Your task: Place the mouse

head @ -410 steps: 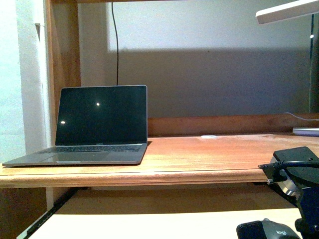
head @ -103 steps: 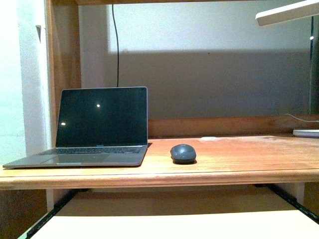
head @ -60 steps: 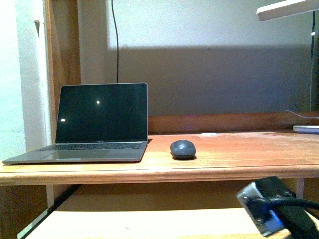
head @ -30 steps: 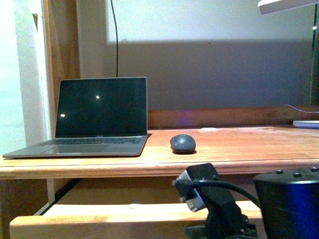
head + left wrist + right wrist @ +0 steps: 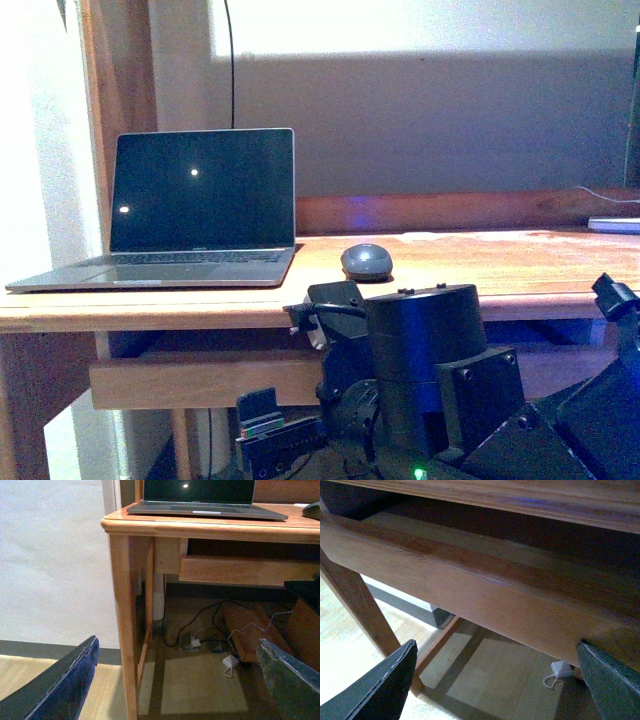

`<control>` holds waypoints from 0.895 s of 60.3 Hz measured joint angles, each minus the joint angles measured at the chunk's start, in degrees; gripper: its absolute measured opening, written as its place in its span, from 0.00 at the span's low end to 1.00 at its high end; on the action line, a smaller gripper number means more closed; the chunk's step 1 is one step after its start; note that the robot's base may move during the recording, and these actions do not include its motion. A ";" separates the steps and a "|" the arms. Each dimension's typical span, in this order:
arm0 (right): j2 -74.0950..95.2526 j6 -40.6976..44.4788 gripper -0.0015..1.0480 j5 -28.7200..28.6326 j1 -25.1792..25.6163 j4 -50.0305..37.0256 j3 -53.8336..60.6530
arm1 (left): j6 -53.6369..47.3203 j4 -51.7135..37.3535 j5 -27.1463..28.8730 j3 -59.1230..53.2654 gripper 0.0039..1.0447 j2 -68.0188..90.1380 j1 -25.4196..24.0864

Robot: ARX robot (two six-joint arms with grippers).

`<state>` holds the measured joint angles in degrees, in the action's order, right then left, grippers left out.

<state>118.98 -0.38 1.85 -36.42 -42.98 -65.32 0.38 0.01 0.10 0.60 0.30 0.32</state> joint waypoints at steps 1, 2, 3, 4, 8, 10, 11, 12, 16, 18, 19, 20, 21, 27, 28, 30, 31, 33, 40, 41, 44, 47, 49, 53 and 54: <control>0.07 0.00 0.93 0.04 0.00 0.02 -0.07 | 0.00 0.00 0.00 0.00 0.93 0.00 0.00; 0.17 0.00 0.93 0.04 0.00 0.02 -0.20 | 0.00 0.00 0.00 0.00 0.93 0.00 0.00; 0.22 0.00 0.93 0.00 0.00 0.02 -0.22 | 0.00 0.00 0.00 0.00 0.93 0.00 0.00; 0.31 0.00 0.93 0.00 0.00 0.02 -0.28 | 0.00 0.00 0.02 0.00 0.93 0.00 0.00; 0.57 -0.02 0.93 0.02 0.00 -0.04 -0.31 | 0.00 0.00 0.02 0.00 0.93 0.00 0.00; 0.57 -0.09 0.93 -0.07 0.02 -0.09 -0.31 | 0.00 0.00 0.02 0.00 0.93 0.00 0.00; 0.57 -0.28 0.93 -0.13 0.02 -0.09 -0.31 | 0.00 0.00 0.02 0.00 0.93 0.00 0.00; 0.57 -0.33 0.93 -0.15 0.02 -0.11 -0.31 | 0.00 0.00 0.02 0.00 0.93 0.00 0.00; 0.35 -0.44 0.93 -0.96 0.33 -0.63 0.20 | 0.00 0.00 0.00 0.00 0.93 0.00 0.00; -0.09 -0.50 0.93 -1.51 0.72 -0.98 0.76 | 0.00 0.00 0.00 0.00 0.93 0.00 0.00; -0.50 -0.63 0.93 -1.73 1.07 -1.22 1.38 | 0.00 0.00 0.00 0.00 0.93 0.00 0.00; -0.74 -0.70 0.93 -1.77 1.27 -1.33 1.70 | 0.00 0.00 0.00 0.00 0.93 0.00 0.00; -1.42 -0.81 0.93 -2.01 1.79 -1.55 2.45 | 0.00 0.00 0.02 0.00 0.93 0.00 0.00; -5.57 -1.57 0.93 -3.69 4.76 -2.51 6.40 | 0.00 0.00 0.02 0.00 0.93 0.00 0.00; -6.99 -1.73 0.93 -4.37 5.68 -2.73 7.54 | 0.00 0.00 0.02 0.00 0.93 0.00 0.00; -9.27 -1.86 0.93 -5.05 7.10 -2.86 9.29 | 0.00 0.00 0.02 0.00 0.93 0.00 0.00; -10.05 -2.05 0.93 -5.51 7.56 -2.89 9.84 | 0.00 0.00 0.02 0.00 0.93 0.00 0.00; -12.52 -2.47 0.93 -6.34 9.14 -3.04 11.61 | 0.00 0.00 0.00 0.00 0.93 0.00 0.00; -21.79 -4.61 0.93 -9.55 14.62 -3.65 18.43 | 0.00 0.00 0.02 0.00 0.93 0.00 0.00; -22.62 -5.01 0.93 -9.90 15.10 -3.65 19.10 | 0.00 0.00 0.00 0.00 0.93 0.00 0.00; -26.88 -6.43 0.93 -12.07 17.64 -3.72 22.58 | 0.00 0.00 0.02 0.00 0.93 0.00 0.00; -30.42 -7.82 0.93 -13.99 19.80 -3.72 25.51 | 0.00 0.00 0.02 0.00 0.93 0.00 0.00; -33.14 -8.81 0.93 -15.50 21.49 -3.67 27.71 | 0.00 0.00 0.02 0.00 0.93 0.00 0.00; -39.82 -11.23 0.93 -19.37 25.77 -3.39 32.81 | 0.00 0.00 0.02 0.00 0.93 0.00 0.00; -40.79 -11.61 0.93 -19.91 26.36 -3.37 33.53 | 0.00 0.00 0.02 0.00 0.93 0.00 0.00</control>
<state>78.19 -11.99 -18.06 -10.07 -46.35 -31.79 0.38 0.01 0.12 0.60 0.30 0.32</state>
